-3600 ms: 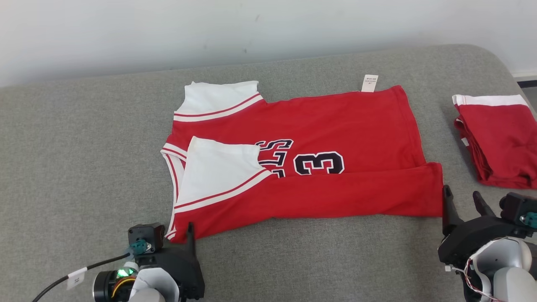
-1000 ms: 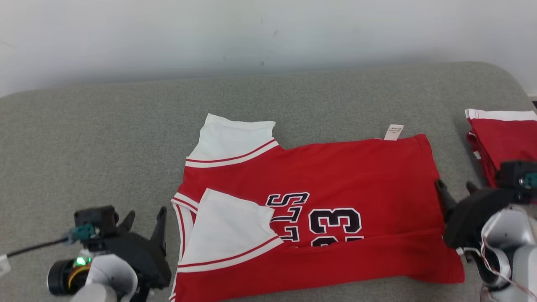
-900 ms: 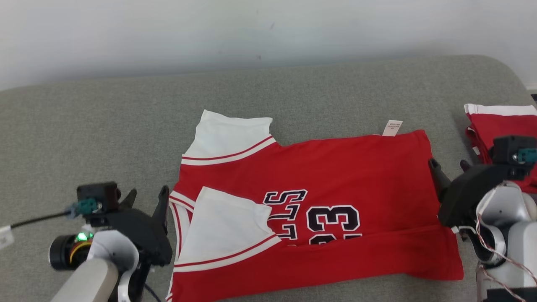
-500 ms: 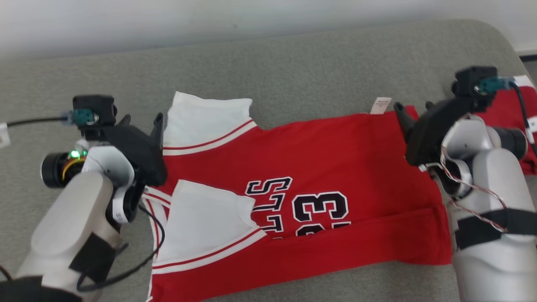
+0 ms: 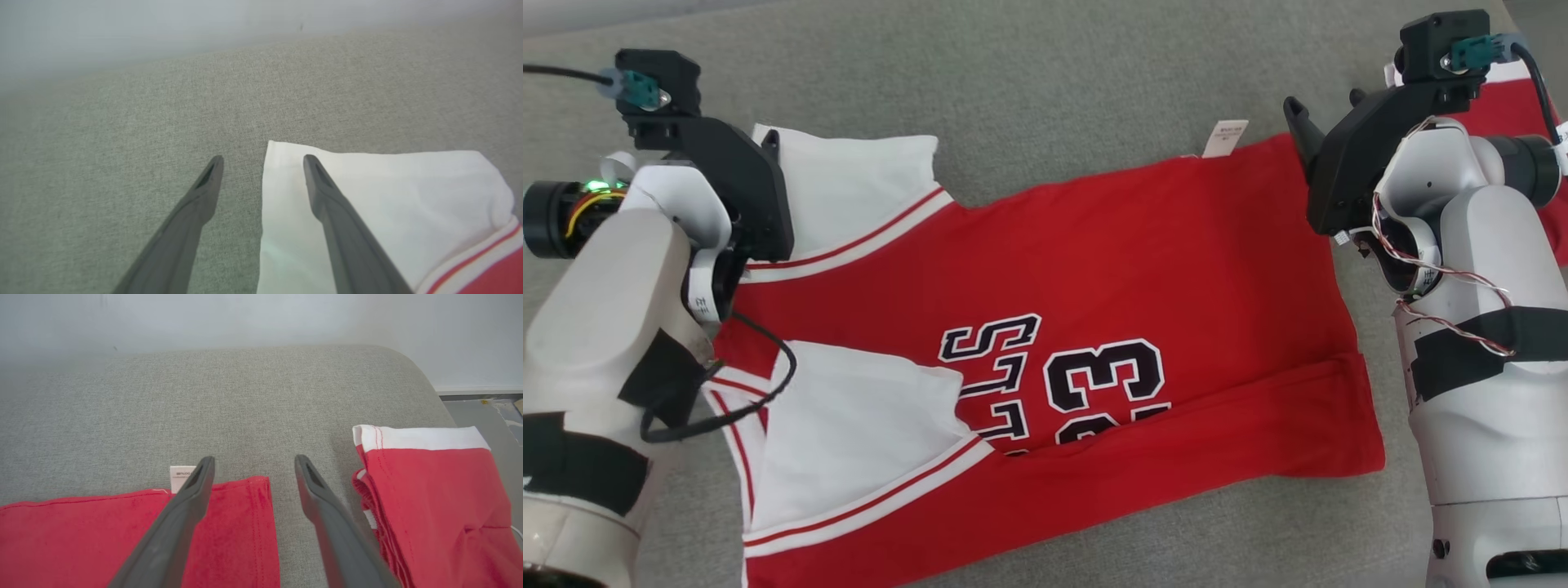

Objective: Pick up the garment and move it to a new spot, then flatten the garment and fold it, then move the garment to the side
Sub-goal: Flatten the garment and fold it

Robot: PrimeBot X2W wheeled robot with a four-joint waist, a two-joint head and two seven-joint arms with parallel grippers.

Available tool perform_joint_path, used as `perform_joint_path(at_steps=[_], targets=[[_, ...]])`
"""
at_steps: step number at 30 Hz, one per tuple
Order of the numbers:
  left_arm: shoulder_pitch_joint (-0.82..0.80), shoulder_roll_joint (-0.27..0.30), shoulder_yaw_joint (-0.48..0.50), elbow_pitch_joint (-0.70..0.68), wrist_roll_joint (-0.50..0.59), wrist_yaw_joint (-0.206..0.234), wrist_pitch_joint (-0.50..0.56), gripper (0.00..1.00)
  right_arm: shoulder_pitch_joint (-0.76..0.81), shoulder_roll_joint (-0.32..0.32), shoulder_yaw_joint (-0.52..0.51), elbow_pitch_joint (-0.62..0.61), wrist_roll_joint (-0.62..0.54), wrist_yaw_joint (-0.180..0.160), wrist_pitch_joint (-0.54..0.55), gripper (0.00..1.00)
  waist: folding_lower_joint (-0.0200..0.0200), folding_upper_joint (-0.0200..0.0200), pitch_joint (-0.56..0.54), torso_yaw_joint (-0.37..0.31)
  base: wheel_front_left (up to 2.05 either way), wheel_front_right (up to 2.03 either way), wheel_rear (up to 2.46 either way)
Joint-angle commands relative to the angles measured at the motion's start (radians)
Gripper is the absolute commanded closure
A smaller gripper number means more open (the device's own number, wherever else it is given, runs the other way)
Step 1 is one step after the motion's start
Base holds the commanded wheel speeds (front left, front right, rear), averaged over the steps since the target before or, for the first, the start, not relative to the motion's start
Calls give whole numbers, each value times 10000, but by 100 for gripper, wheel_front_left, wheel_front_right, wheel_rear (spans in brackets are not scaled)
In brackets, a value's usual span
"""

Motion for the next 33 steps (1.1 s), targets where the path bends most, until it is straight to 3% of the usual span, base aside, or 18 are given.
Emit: perform_joint_path(at_steps=[1,12,15,16,17,18,21,26,33], targets=[[-226,9,-37,120,69,1,78,0,-110,-28,28,60,55,-25,-109,0,-3,-2,321,-276,0,0,0],[-745,236,-277,1063,136,-48,946,0,-346,10,117,529,117,-25,-450,0,-3,-2,641,-454,0,0,0],[-824,269,-316,1227,9,-163,1506,55,-550,-7,289,639,66,-25,-270,0,-3,-2,699,-545,0,0,0],[-824,269,-316,1227,9,-163,1506,55,-550,-7,289,639,66,-25,-270,0,-3,-2,699,-545,0,0,0],[-855,290,-384,1281,12,-214,1791,84,-620,-48,346,678,36,-25,-160,0,-3,-2,721,-568,0,0,0],[-871,294,-388,1309,-97,-276,2100,100,-710,-110,411,696,-8,-25,-30,0,-3,-2,745,-585,0,0,0],[-1014,394,-468,1271,-209,-558,2767,100,-927,-296,579,654,-105,-25,370,0,-3,-2,831,-601,0,0,0],[-1014,382,-529,893,-261,-500,3068,100,-966,-429,793,582,93,-25,1192,0,-3,-2,833,-524,0,0,0],[-859,542,-530,329,-257,-246,3079,100,-1260,-1056,1869,459,161,-25,2512,0,-3,-2,907,-310,0,0,0]])
